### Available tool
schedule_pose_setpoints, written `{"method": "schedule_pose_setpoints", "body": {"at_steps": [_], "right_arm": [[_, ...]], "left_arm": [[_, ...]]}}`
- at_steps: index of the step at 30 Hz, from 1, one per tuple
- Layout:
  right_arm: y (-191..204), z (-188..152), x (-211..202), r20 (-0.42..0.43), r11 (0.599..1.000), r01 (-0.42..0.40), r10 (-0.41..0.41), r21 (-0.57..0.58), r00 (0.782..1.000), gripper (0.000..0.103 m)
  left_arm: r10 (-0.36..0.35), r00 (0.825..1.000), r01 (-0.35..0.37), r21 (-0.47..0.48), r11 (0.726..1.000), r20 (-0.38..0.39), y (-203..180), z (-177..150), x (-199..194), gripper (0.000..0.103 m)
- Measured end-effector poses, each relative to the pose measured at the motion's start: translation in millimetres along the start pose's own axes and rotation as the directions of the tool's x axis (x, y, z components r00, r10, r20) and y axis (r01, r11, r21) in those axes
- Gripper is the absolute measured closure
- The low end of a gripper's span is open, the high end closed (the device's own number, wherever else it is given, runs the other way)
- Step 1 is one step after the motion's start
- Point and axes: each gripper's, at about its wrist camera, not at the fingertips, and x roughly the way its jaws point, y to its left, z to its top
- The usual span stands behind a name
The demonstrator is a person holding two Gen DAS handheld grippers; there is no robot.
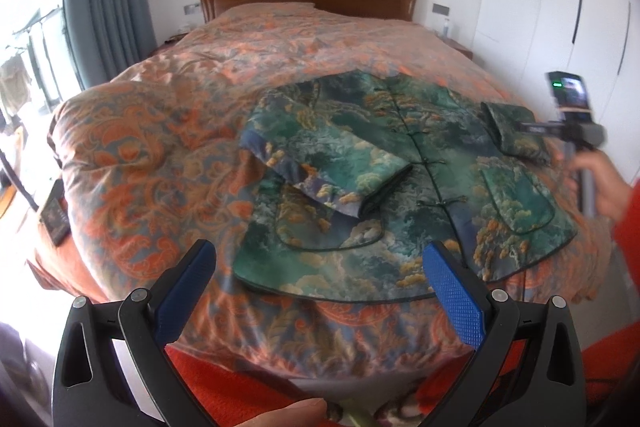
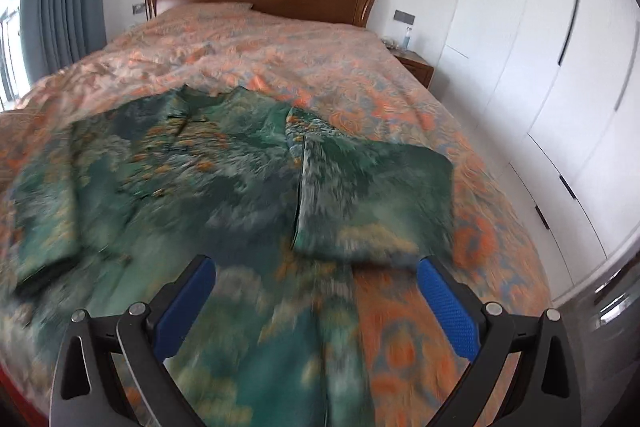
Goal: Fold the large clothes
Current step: 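Grasp the folded sleeve cuff of the green jacket with the right tool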
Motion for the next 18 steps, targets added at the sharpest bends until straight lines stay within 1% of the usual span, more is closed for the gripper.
{"method": "schedule_pose_setpoints", "body": {"at_steps": [3,5,7,8,9,10,11,12,13,14,15,18], "right_arm": [[8.1,21.2,51.2,-0.051,1.000,0.024,-0.025,-0.014,0.998,0.001],[18.2,31.4,83.3,-0.082,0.997,0.059,-0.062,-0.039,0.995,0.006],[26.3,32.9,104.2,-0.100,0.994,0.091,-0.097,-0.068,0.990,0.019],[29.2,32.7,114.2,-0.115,0.991,0.108,-0.117,-0.082,0.986,0.022],[31.5,32.1,125.0,-0.137,0.987,0.125,-0.138,-0.097,0.981,0.029],[31.9,31.1,132.7,-0.155,0.986,0.134,-0.149,-0.101,0.977,0.045],[29.0,30.3,140.1,-0.180,0.986,0.136,-0.152,-0.096,0.972,0.056],[25.6,28.8,142.2,-0.192,0.987,0.137,-0.152,-0.085,0.970,0.077],[18.6,27.9,141.6,-0.201,0.991,0.121,-0.130,-0.054,0.971,0.084],[10.2,27.5,137.8,-0.200,0.995,0.104,-0.104,-0.011,0.974,0.086],[-0.4,28.1,130.0,-0.189,0.994,0.100,-0.093,0.031,0.978,0.091],[-33.3,32.6,100.9,-0.140,0.989,0.050,-0.030,0.140,0.990,0.094]], "left_arm": [[0.014,1.000,-0.014,-0.013,1.000,-0.012,4.6,-1.4,0.2,0.000],[0.020,1.000,-0.021,-0.020,1.000,-0.019,7.2,-1.8,0.0,0.000],[0.027,0.999,-0.028,-0.023,0.999,-0.020,9.2,-2.5,-0.7,0.000],[0.031,0.999,-0.032,-0.024,0.999,-0.021,10.0,-2.9,-1.1,0.000],[0.035,0.999,-0.035,-0.026,0.999,-0.022,10.9,-3.1,-1.1,0.000],[0.037,0.999,-0.038,-0.027,0.999,-0.023,11.7,-3.6,-1.1,0.000],[0.039,0.999,-0.040,-0.029,0.999,-0.026,12.5,-3.9,-0.6,0.000],[0.040,0.999,-0.041,-0.032,0.999,-0.030,13.4,-4.0,0.4,0.000],[0.039,0.999,-0.041,-0.035,0.999,-0.033,14.3,-4.2,2.2,0.000],[0.037,0.999,-0.038,-0.038,0.999,-0.039,14.9,-4.2,4.8,0.000],[0.034,0.998,-0.036,-0.040,0.999,-0.044,15.0,-4.0,6.3,0.000],[0.011,0.998,-0.013,-0.029,0.999,-0.057,10.7,-2.9,14.0,0.000]]}}
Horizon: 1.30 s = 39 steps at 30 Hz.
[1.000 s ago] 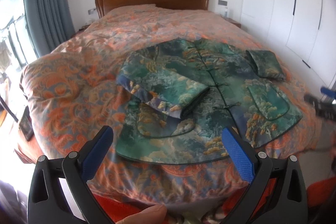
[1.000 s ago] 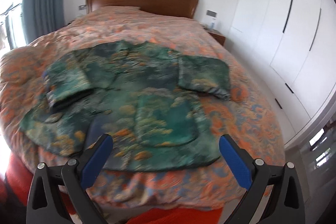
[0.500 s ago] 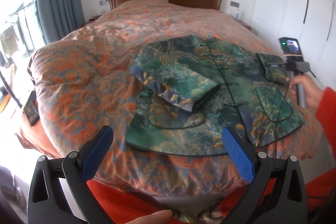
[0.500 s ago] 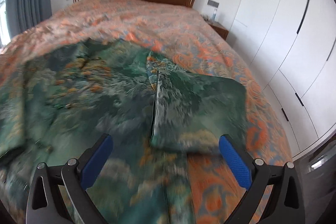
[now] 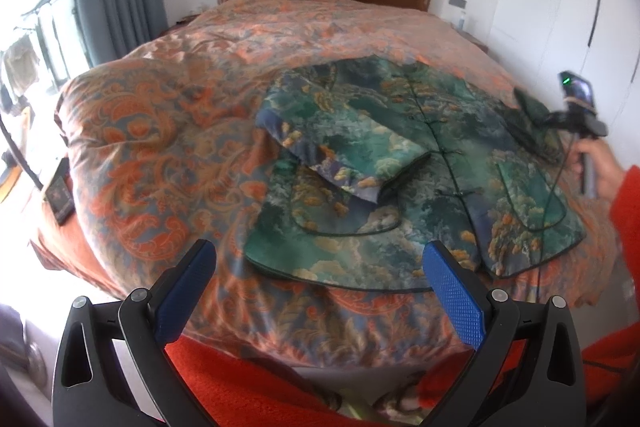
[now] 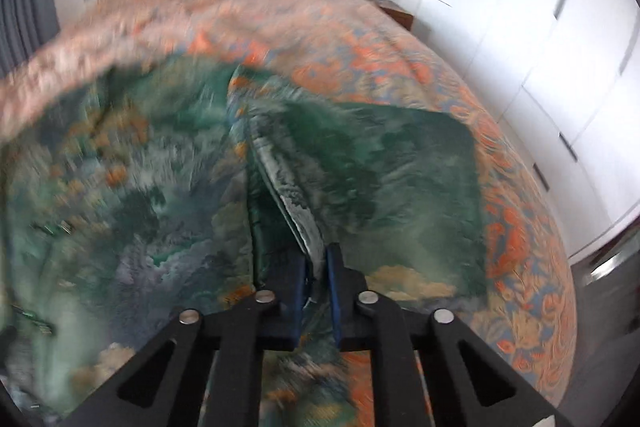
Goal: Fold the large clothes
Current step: 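Grasp the folded sleeve cuff of the green jacket with the right tool, then lift and unfold the sleeve outward with the right tool, then release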
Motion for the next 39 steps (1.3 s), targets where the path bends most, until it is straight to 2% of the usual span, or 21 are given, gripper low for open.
{"method": "schedule_pose_setpoints", "body": {"at_steps": [4,7,10,16,22,26,28,32,34,36,39], "right_arm": [[-46.5,3.8,-45.1,0.089,0.998,-0.027,0.021,0.065,0.996,0.095],[-90.8,4.5,-76.5,0.146,0.993,-0.016,-0.002,0.121,0.989,0.095],[-135.1,-0.6,-97.3,0.162,0.984,0.016,-0.046,0.178,0.986,0.095],[-227.0,-31.5,-87.1,0.113,0.936,0.076,-0.122,0.345,0.986,0.095],[-294.9,-79.1,-52.3,0.053,0.860,0.061,-0.102,0.507,0.993,0.095],[-322.4,-106.4,-26.5,0.035,0.798,0.012,-0.042,0.603,0.999,0.092],[-334.2,-118.3,-18.9,0.019,0.769,0.026,-0.050,0.639,0.999,0.086],[-352.6,-135.0,-17.9,-0.004,0.732,0.059,-0.078,0.679,0.997,0.085],[-353.7,-136.4,-24.6,0.008,0.737,0.064,-0.094,0.673,0.996,0.085],[-347.5,-131.6,-34.3,0.042,0.764,0.051,-0.102,0.643,0.994,0.085],[-332.1,-116.5,-39.7,0.109,0.793,-0.057,-0.012,0.606,0.994,0.084]], "left_arm": [[-0.019,1.000,0.019,0.037,0.999,-0.003,-12.0,2.9,4.4,0.000],[-0.028,1.000,0.029,0.059,0.998,-0.008,-20.3,4.7,7.7,0.000],[-0.036,0.999,0.037,0.070,0.997,-0.017,-24.9,6.3,10.6,0.000],[-0.029,1.000,0.030,0.096,0.995,-0.011,-32.3,8.2,7.5,0.000],[-0.023,1.000,0.024,0.111,0.994,-0.008,-36.7,11.3,4.6,0.000],[-0.025,1.000,0.025,0.132,0.991,-0.002,-41.8,12.7,1.8,0.000],[-0.025,1.000,0.025,0.142,0.990,-0.001,-44.1,13.1,1.4,0.000],[-0.029,1.000,0.030,0.142,0.989,-0.010,-46.0,14.6,4.3,0.000],[-0.033,0.999,0.035,0.142,0.989,-0.017,-47.2,15.4,6.6,0.000],[-0.039,0.999,0.042,0.148,0.988,-0.022,-50.5,15.7,8.0,0.000],[-0.043,0.999,0.046,0.171,0.984,-0.020,-57.2,15.0,6.8,0.000]]}}
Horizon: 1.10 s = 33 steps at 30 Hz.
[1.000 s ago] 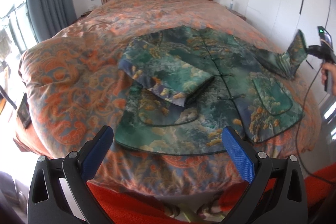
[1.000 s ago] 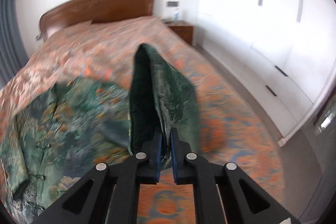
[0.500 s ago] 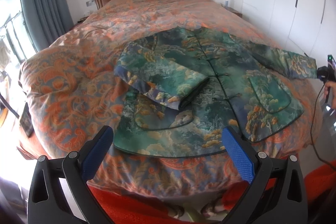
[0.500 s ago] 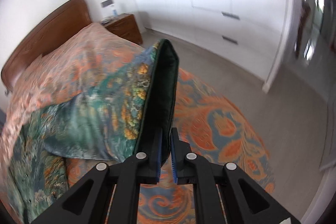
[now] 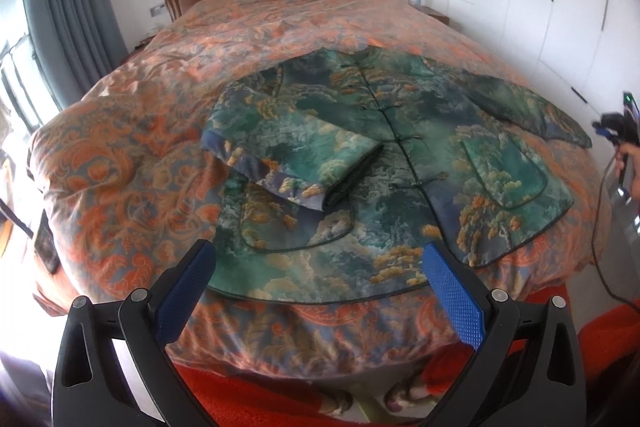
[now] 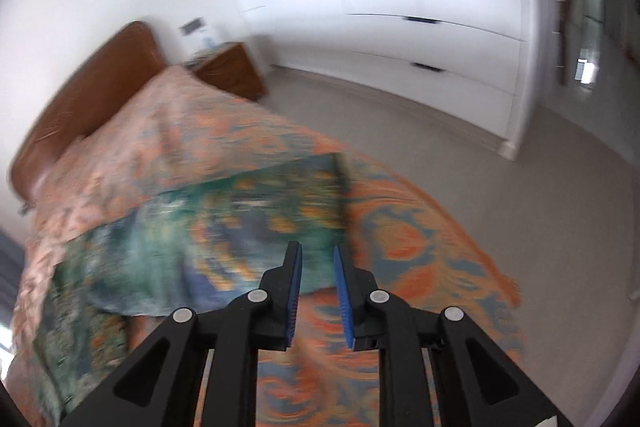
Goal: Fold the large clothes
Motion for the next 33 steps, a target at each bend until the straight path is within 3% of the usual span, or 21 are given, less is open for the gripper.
{"method": "schedule_pose_setpoints", "body": {"at_steps": [4,9,13,15,18,23,27,31,33], "right_arm": [[14.5,-1.3,22.4,-0.041,0.999,-0.043,0.043,-0.001,0.998,0.083],[-12.5,-17.4,66.0,-0.141,0.995,0.044,-0.030,0.095,0.989,0.083],[-17.4,-37.3,66.6,-0.121,0.993,0.079,-0.068,0.089,0.990,0.083],[-8.1,-44.1,54.0,-0.083,0.990,0.133,-0.128,0.056,0.988,0.080],[6.5,-53.2,25.6,-0.022,0.995,0.090,-0.090,0.043,0.996,0.080],[34.3,-79.4,-31.6,0.053,0.999,0.012,-0.010,-0.046,0.999,0.073],[56.9,-119.4,-74.8,0.090,0.988,-0.024,0.038,-0.150,0.995,0.071],[73.8,-163.8,-104.6,0.081,0.974,-0.062,0.081,-0.217,0.993,0.071],[83.1,-183.7,-118.0,0.071,0.966,-0.089,0.109,-0.242,0.992,0.071]], "left_arm": [[0.015,1.000,-0.015,0.026,1.000,0.004,-2.6,-0.2,-2.5,0.000],[0.053,0.998,-0.053,0.025,0.998,0.018,11.5,0.9,-5.4,0.000],[0.044,0.999,-0.046,0.054,0.997,0.027,21.6,8.9,4.9,0.000],[0.019,0.999,-0.022,0.102,0.995,0.031,22.8,17.1,17.6,0.000],[-0.015,0.999,0.008,0.210,0.978,0.028,15.6,28.3,41.7,0.000],[-0.086,0.995,0.101,0.430,0.897,-0.054,-9.8,38.9,105.2,0.000],[-0.087,0.986,0.143,0.466,0.873,-0.141,-20.6,43.5,159.3,0.000],[-0.047,0.983,0.138,0.535,0.833,-0.179,-27.6,41.5,194.9,0.001],[-0.045,0.979,0.147,0.537,0.831,-0.199,-24.3,44.1,203.0,0.001]]}}
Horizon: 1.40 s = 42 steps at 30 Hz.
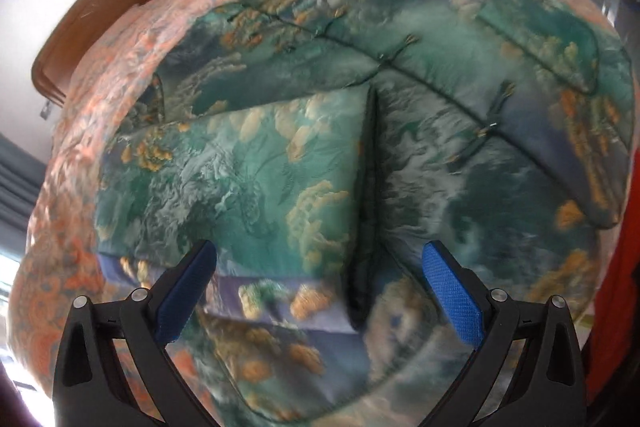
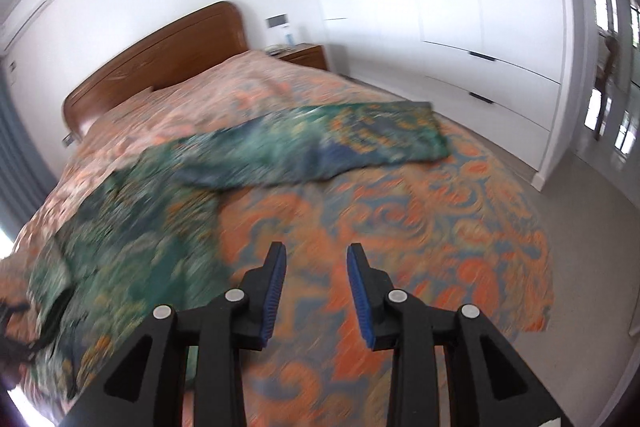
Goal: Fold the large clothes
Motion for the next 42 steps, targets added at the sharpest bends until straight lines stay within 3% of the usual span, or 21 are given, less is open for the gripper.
{"method": "schedule_pose_setpoints", "body": {"at_steps": [1,2,3,4,5,6,12,16,18,21,25,32,36,42], "right_arm": [[8.5,-7.0,-6.4,0.000,1.000,-0.014,0.014,-0.010,1.000,0.071],[17.3,-13.9,-11.7,0.000,0.999,-0.029,0.029,-0.021,1.000,0.071],[23.4,-18.6,-14.9,0.000,0.999,-0.037,0.037,-0.029,0.999,0.071],[31.3,-23.7,-18.9,0.003,0.998,-0.048,0.048,-0.037,0.999,0.071],[37.3,-26.9,-21.6,0.006,0.998,-0.055,0.055,-0.044,0.998,0.071],[44.2,-30.5,-25.2,0.011,0.997,-0.064,0.065,-0.050,0.998,0.071],[83.7,-31.1,-34.9,0.035,0.986,-0.122,0.126,-0.117,0.991,0.070],[100.4,-30.3,-40.6,0.049,0.978,-0.139,0.148,-0.157,0.988,0.068],[107.0,-31.7,-43.2,0.055,0.974,-0.147,0.158,-0.170,0.986,0.068],[115.1,-34.3,-44.5,0.053,0.971,-0.161,0.173,-0.179,0.984,0.067],[125.1,-39.5,-42.5,0.032,0.964,-0.184,0.194,-0.192,0.981,0.067],[143.8,-48.6,-42.5,-0.009,0.949,-0.222,0.226,-0.223,0.974,0.067],[149.8,-54.6,-47.1,-0.018,0.942,-0.230,0.233,-0.244,0.972,0.067],[147.7,-59.1,-45.8,-0.042,0.944,-0.233,0.230,-0.234,0.972,0.066]], "left_arm": [[-0.015,1.000,0.015,-0.015,1.000,-0.007,5.3,1.4,2.0,0.006],[-0.042,0.999,0.042,-0.038,0.998,-0.016,11.5,2.4,3.4,0.027],[-0.095,0.995,0.093,-0.071,0.993,-0.036,20.4,3.3,5.3,0.039],[-0.147,0.988,0.141,-0.103,0.985,-0.047,26.1,3.3,7.3,0.064],[-0.189,0.981,0.181,-0.144,0.973,-0.047,33.5,2.8,6.6,0.082],[-0.197,0.980,0.188,-0.166,0.968,-0.039,38.0,2.4,4.0,0.089],[-0.079,0.994,0.100,-0.331,0.938,0.078,87.1,-13.0,-54.9,0.092],[0.074,0.988,0.004,-0.495,0.869,0.138,142.1,-39.5,-104.8,0.093],[0.171,0.976,-0.063,-0.578,0.813,0.134,170.0,-60.0,-123.7,0.093],[0.271,0.957,-0.125,-0.699,0.704,0.102,210.6,-99.3,-140.9,0.093],[0.343,0.939,-0.181,-0.792,0.583,0.038,247.7,-142.1,-141.1,0.093],[0.404,0.907,-0.301,-0.854,0.424,-0.119,289.2,-193.9,-115.6,0.095],[0.430,0.880,-0.367,-0.861,0.352,-0.199,301.5,-213.2,-108.6,0.098],[0.452,0.856,-0.420,-0.847,0.325,-0.251,301.8,-224.0,-107.9,0.097]]}}
